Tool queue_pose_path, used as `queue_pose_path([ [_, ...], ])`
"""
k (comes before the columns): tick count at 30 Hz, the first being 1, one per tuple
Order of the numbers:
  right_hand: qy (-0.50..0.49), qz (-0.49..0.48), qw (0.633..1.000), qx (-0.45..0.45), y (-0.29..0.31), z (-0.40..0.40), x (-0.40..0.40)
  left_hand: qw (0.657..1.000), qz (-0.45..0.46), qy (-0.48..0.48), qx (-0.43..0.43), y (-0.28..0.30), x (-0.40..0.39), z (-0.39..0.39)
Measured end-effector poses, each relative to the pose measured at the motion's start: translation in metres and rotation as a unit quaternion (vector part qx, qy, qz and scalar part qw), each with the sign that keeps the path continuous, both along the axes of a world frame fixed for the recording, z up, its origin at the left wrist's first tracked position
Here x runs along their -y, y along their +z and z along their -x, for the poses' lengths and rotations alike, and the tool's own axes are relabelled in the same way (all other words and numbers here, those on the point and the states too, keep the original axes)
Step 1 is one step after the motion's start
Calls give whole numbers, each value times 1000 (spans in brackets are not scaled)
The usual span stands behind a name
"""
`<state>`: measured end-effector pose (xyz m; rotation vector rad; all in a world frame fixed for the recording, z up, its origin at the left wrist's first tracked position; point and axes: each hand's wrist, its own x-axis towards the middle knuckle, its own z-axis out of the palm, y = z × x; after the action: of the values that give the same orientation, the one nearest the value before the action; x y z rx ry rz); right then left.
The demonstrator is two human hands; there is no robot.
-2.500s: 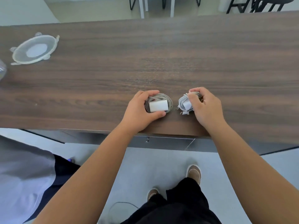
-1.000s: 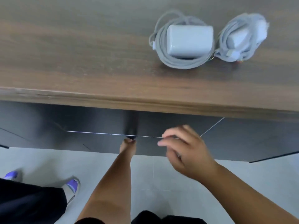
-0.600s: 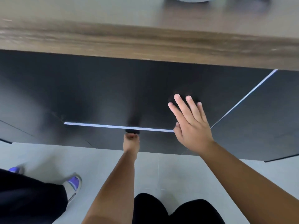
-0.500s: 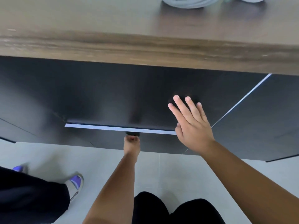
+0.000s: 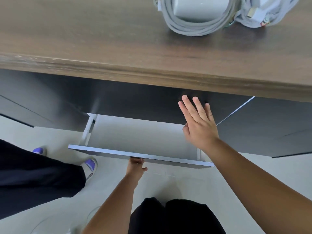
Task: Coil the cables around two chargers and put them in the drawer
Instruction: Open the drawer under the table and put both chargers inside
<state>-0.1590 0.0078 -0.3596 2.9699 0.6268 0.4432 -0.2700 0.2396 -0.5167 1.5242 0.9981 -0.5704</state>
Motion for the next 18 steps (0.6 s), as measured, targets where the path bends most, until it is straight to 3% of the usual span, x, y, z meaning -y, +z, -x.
queue_pose_path([
  [9,-14,-28,996,-81,20,13,-6,990,36,-73,-114,34,-9,28],
  [14,-42,-98,984,-143,47,31,-11,971,-23,-177,-158,76,-6,33],
  [18,-7,-245,961,-129,102,67,-9,951,-64,-295,-62,157,3,31],
])
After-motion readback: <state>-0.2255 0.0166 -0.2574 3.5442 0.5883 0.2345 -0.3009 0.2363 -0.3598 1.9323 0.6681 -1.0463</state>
